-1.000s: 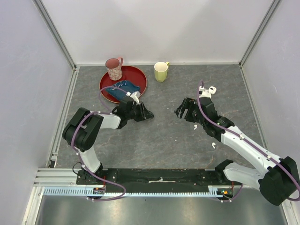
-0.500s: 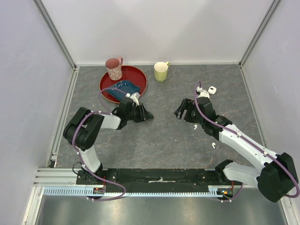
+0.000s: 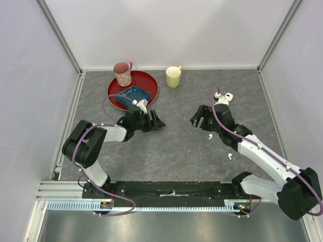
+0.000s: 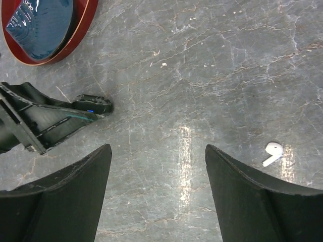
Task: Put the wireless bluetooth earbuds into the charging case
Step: Place the charging case at the center of the board, then pick up the charging case at the center of the board.
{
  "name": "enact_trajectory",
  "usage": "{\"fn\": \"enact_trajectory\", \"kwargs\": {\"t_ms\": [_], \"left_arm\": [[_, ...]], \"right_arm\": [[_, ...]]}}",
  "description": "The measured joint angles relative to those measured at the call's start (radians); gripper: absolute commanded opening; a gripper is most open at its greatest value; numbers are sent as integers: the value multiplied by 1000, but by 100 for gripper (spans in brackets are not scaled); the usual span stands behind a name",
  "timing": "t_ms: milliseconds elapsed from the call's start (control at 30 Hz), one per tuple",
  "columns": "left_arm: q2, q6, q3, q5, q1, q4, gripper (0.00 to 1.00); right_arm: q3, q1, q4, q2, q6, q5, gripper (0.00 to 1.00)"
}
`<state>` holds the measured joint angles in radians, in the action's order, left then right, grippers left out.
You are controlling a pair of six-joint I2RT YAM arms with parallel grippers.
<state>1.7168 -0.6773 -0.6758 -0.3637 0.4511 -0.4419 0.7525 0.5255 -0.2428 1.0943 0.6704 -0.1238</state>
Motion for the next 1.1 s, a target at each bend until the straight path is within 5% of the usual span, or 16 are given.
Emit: {"fn": "enact_trajectory", "kwargs": {"t_ms": [400,633,867,1100], "left_arm": [[-168,56,28,122,-5,168,86],[-410,142,16,214,-5,369,88],[-775,217,12,231,-6,434,90],[-914,267,29,227,-6,432,90]], "right_arm": [[36,-42,-49,1,-64,-43,82],[130,-170,-84,30,-112,-115,83],[231,-479,-97,229,-109,-83,82],[415,-624,-122,539,-84,-64,74]]}}
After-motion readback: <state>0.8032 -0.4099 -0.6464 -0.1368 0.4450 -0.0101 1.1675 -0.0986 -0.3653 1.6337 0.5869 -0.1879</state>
